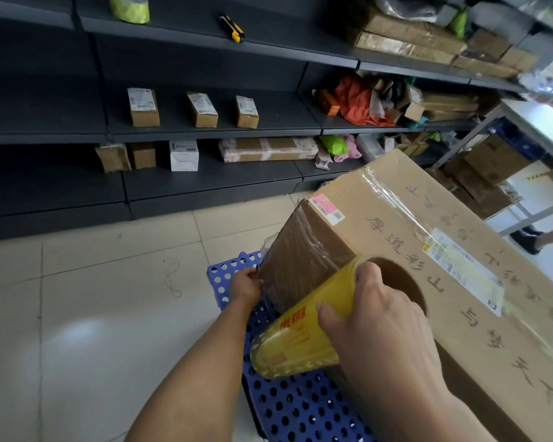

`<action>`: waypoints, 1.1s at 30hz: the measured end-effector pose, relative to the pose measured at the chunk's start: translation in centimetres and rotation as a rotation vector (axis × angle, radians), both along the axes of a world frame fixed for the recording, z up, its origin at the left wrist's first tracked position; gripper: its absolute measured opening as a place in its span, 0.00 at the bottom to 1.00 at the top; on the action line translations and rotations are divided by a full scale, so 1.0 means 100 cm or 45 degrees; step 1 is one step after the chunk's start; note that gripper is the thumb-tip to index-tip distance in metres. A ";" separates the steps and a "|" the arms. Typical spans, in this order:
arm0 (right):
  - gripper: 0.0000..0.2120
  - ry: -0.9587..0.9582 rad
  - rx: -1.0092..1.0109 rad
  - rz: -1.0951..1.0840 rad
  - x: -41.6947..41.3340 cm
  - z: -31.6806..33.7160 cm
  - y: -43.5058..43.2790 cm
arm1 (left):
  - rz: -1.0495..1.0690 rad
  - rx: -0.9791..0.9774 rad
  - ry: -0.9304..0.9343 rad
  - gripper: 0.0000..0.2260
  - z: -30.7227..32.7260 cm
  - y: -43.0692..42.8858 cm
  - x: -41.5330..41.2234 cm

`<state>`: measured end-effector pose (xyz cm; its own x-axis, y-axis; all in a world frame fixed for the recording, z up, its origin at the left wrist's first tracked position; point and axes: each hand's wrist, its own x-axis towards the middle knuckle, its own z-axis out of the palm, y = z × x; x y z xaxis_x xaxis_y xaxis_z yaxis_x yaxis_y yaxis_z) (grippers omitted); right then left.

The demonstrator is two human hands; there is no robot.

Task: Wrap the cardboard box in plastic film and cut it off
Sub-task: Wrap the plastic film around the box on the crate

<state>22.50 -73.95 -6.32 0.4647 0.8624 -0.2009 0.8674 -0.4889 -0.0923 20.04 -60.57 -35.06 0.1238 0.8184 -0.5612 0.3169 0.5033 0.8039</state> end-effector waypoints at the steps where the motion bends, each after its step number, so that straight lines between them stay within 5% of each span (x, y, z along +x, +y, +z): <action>1: 0.15 0.002 0.003 -0.011 -0.001 0.000 0.001 | 0.013 0.000 0.017 0.06 -0.001 0.001 0.000; 5: 0.15 -0.026 0.022 -0.024 -0.004 -0.002 0.005 | 0.015 0.010 0.089 0.15 -0.017 0.006 0.001; 12: 0.16 -0.022 -0.008 -0.022 -0.004 -0.001 0.012 | 0.401 -0.219 -0.094 0.12 -0.014 0.022 -0.007; 18: 0.16 0.009 -0.025 -0.022 -0.003 0.001 0.011 | 0.501 -0.141 -0.116 0.08 -0.006 0.038 0.000; 24: 0.17 -0.036 -0.026 0.014 0.000 -0.002 0.012 | 0.393 -0.119 0.011 0.07 -0.017 0.049 0.009; 30: 0.14 -0.037 0.006 0.023 0.001 -0.006 0.012 | 0.308 -0.091 -0.151 0.06 -0.014 0.042 0.013; 33: 0.14 -0.021 0.020 0.013 0.001 -0.006 0.012 | 0.168 -0.102 -0.215 0.17 -0.006 0.032 0.001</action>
<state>22.55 -72.74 -6.90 0.4590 0.8701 -0.1796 0.8739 -0.4786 -0.0854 20.16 -57.38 -35.67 0.1163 0.7874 -0.6054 0.1080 0.5959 0.7957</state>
